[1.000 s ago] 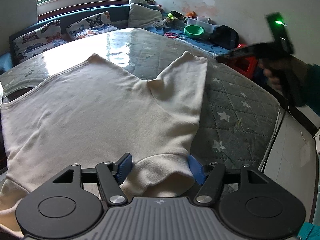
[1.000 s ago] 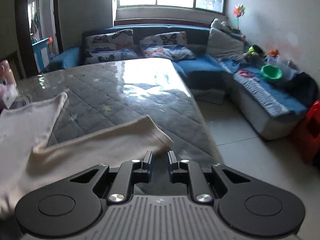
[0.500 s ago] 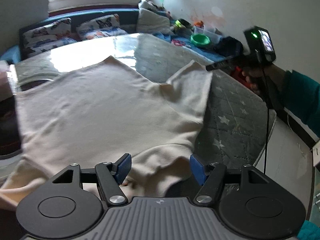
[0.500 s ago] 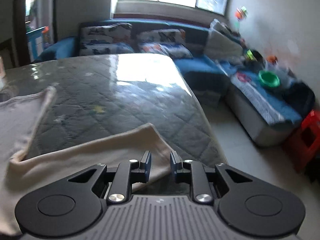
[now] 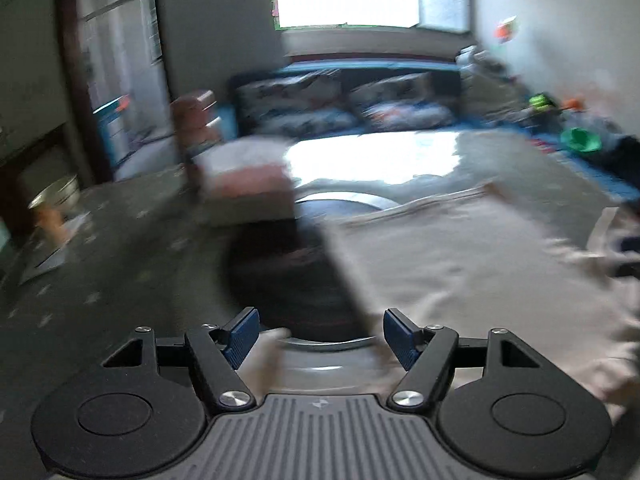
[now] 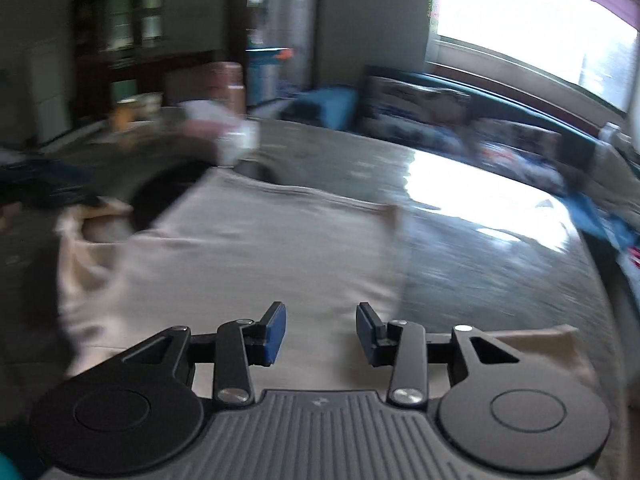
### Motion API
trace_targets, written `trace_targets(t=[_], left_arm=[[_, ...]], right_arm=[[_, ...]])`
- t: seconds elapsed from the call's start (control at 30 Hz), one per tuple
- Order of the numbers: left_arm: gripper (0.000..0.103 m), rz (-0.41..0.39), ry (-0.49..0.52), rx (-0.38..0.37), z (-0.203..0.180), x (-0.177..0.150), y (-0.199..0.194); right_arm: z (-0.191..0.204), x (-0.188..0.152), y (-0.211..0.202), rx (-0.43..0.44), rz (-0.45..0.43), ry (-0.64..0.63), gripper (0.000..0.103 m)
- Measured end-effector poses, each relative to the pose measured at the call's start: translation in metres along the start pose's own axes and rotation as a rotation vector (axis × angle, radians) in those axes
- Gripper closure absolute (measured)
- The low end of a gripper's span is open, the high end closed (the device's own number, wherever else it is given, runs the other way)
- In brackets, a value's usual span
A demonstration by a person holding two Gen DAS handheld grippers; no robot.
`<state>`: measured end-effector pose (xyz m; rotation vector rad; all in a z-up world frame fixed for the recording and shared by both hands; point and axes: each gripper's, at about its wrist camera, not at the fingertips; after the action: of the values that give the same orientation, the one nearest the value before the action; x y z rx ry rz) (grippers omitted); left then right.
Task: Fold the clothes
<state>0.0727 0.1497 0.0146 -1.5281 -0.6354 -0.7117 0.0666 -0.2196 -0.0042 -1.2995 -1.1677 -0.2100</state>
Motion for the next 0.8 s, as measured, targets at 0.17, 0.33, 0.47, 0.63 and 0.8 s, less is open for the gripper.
trace_targets(t=[0.17,0.33,0.47,0.63,0.8], left_arm=[[0.032,0.084,0.008,0.034,0.02,-0.003,0.03],[0.048,0.124,-0.039,0.04,0.036,-0.01,0.038],[0.076,0.112,-0.068,0.043,0.048,-0.017,0.033],[0.089,-0.037,-0.255,0.045,0.073,-0.022,-0.004],[0.089,-0.224,-0.446,0.028,0.095,-0.052,-0.058]], right_arm=[[0.051,0.006,-0.009,0.123,-0.004,-0.096,0.062],[0.079,0.006,-0.008,0.18,0.006,-0.127,0.061],[0.09,0.008,-0.006,0.21,0.008,-0.144,0.061],[0.109,0.015,-0.006,0.287,0.006,-0.177,0.061],[0.137,0.023,-0.006,0.375,-0.008,-0.241,0.06]])
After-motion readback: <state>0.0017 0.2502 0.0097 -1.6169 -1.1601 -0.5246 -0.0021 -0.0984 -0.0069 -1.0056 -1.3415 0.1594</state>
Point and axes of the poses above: each gripper's, at about its wrist camera, not at the fingertips, and y roughly the way its jaws point, z to its left, x to its top, and after that the axes turned 11 degrees about -x, right-handed
